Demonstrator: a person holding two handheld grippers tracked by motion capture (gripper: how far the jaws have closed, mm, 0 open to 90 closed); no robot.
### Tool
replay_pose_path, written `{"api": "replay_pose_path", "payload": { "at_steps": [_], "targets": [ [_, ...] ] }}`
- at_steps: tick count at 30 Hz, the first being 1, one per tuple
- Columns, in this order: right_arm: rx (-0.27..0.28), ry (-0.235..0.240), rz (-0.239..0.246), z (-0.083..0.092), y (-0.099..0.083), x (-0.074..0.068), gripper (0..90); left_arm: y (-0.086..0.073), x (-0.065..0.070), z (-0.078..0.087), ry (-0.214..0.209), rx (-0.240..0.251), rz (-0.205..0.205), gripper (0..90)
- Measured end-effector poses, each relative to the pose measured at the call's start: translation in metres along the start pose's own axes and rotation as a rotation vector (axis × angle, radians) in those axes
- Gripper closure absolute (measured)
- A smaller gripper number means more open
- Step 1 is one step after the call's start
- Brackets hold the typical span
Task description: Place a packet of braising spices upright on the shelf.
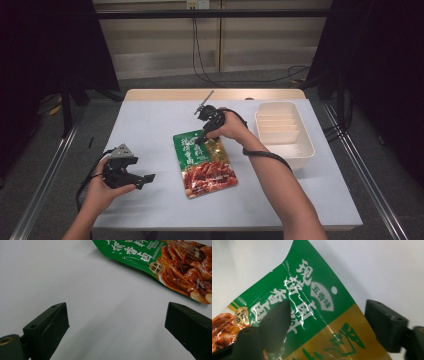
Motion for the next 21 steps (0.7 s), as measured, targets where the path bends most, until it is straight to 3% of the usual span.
{"api": "replay_pose_path", "payload": {
  "at_steps": [4, 10, 21],
  "targets": [
    [-0.041, 0.008, 0.024, -0.0038, 0.0003, -0.0049, 28.3, 0.0002, 0.0, -0.0013, -0.002, 0.003, -0.003, 4.8],
    [-0.059, 0.016, 0.046, -0.0007, 0.0025, -0.0055, 38.2, 0.0001, 0.0002, -0.0019, -0.002, 0.001, -0.003, 4.8],
    [-0.09, 0.019, 0.042, -0.0012, 0.0037, -0.0076, 48.5, 0.0002, 0.0003, -0.0018, -0.003, 0.001, 0.002, 5.1]
  ]
}}
Point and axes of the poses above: each handheld gripper's, and its own axes: z roughly backward along the jaws, y roughly out of its top, x roughly to its right, the point moved 3 cm from there along -z, roughly forward along the jaws, and after that the axes turned 1 degree about y, right-handed, at the moved point
